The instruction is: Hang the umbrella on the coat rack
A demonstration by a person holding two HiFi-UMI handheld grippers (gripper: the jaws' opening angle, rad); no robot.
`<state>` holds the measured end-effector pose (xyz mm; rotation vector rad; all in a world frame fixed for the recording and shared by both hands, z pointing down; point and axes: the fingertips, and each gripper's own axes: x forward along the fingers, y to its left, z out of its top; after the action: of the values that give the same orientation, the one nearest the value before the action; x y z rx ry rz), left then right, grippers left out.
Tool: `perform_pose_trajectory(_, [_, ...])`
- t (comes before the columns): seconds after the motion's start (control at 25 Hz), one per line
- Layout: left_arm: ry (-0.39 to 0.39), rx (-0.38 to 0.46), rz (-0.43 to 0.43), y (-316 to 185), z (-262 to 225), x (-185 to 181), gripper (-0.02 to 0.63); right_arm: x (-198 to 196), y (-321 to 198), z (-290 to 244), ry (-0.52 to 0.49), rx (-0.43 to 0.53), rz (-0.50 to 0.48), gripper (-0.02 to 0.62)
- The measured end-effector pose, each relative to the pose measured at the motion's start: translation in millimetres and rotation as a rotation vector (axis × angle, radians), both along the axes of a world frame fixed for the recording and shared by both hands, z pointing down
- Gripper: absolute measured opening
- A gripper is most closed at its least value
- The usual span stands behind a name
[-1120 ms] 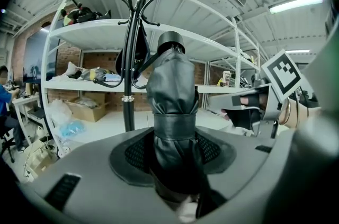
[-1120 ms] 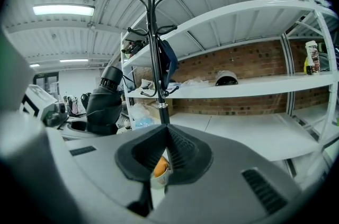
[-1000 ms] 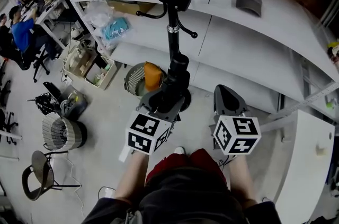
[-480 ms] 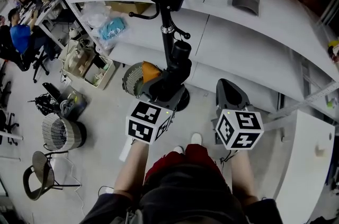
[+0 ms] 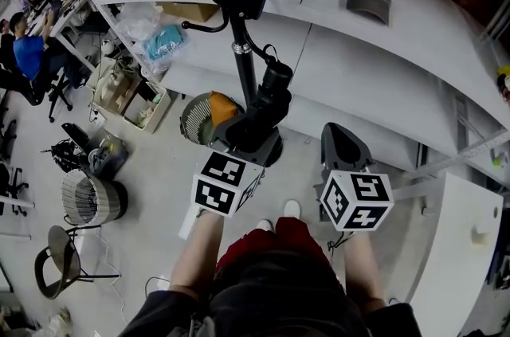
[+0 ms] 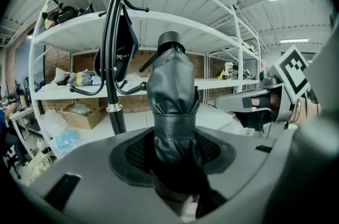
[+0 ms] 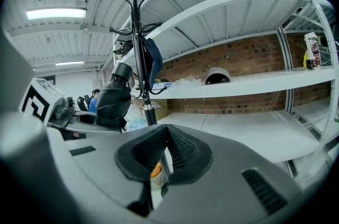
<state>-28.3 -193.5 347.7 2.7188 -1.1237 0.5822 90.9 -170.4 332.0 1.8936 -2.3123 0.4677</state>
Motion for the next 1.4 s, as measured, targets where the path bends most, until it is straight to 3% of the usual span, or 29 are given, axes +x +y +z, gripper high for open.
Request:
perform_pose_trajectory(0.64, [-0.056, -0.090, -0.053, -9, 35, 3, 0.201, 13, -17, 21, -0.037, -0.053, -0.024, 0.018])
perform_pose_trajectory(1.4, [-0.055, -0.159, -0.072, -25, 67, 8, 0.201, 18, -30, 39, -0.032, -0.101, -0.037, 0.018])
